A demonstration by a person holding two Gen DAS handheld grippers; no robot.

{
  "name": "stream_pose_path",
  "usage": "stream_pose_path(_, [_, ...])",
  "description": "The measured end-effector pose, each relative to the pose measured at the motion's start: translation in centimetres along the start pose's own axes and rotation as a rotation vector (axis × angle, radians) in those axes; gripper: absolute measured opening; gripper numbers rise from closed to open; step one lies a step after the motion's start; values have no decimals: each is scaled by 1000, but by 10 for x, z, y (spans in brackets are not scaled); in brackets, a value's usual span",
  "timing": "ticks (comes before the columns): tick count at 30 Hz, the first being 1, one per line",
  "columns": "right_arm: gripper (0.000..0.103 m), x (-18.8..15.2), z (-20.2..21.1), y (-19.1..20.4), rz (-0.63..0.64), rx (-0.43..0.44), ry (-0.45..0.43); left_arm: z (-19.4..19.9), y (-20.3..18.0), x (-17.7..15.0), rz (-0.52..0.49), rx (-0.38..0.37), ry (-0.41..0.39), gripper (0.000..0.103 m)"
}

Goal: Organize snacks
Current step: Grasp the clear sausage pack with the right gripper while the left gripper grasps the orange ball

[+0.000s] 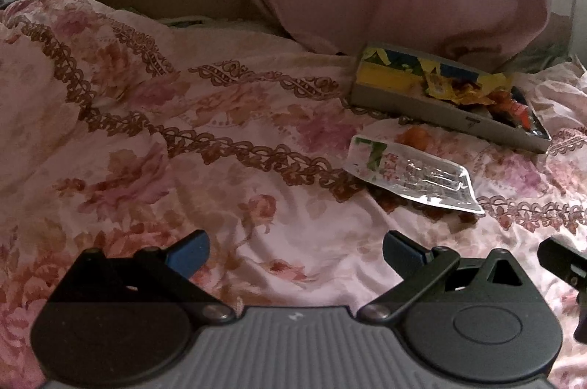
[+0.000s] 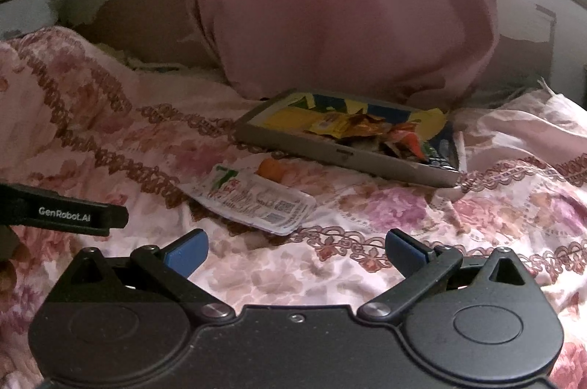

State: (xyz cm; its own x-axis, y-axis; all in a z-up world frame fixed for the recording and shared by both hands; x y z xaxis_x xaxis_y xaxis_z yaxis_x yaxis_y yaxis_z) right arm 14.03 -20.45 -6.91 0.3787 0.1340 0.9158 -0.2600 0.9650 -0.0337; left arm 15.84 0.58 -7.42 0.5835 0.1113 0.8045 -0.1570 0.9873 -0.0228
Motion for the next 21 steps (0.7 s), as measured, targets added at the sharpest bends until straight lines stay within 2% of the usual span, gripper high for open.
stream_pose_path(8, [102,-1,-17,18,113,21,-3,-16,2,11,-32,11,0,102])
stream_pose_path(13, [102,2,-31,18,150,7,-29,-35,-1,20,-39,-5,15,102])
stream_pose_path(21, [102,-4,-59,25,235,13,-13,-67,-16,42,-73,-44,11,102])
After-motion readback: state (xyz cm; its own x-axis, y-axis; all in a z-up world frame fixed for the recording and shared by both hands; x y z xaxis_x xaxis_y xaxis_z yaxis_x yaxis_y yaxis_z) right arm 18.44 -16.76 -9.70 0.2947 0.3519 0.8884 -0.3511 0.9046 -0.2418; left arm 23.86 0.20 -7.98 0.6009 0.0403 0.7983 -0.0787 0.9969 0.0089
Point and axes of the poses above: each gripper's, at about its wrist camera, not at the fingertips, and z roughly against the way its jaws point, y to its left, x to its top, the point moved 6 cm from there along -z, roughly the way its jaws point, and after that the axes turned 4 degrees about -y, right-handed, at the moved point
